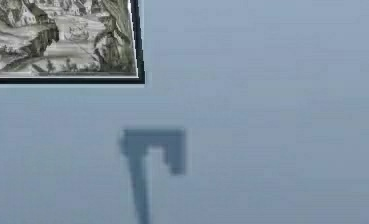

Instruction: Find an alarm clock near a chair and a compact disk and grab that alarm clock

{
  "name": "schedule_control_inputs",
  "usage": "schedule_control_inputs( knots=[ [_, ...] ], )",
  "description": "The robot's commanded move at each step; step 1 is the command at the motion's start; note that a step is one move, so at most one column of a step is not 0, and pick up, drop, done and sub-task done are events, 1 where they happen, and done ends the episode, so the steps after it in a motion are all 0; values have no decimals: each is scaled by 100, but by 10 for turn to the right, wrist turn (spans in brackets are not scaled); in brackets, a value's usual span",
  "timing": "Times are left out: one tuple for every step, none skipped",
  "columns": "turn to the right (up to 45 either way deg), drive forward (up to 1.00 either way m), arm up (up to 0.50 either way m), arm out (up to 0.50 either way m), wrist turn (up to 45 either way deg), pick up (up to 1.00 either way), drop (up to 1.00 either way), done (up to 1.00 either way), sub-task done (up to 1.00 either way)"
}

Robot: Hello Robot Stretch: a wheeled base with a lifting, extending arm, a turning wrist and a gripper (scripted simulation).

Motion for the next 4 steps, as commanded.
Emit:
schedule_control_inputs(
  knots=[
    [450, 0, 0, 0, 0, 0, 0, 0, 0],
    [-150, 0, 0, 0, 0, 0, 0, 0, 0],
    [450, 0, 0, 0, 0, 0, 0, 0, 0],
    [450, 0, 0, 0, 0, 0, 0, 0, 0]
  ],
)
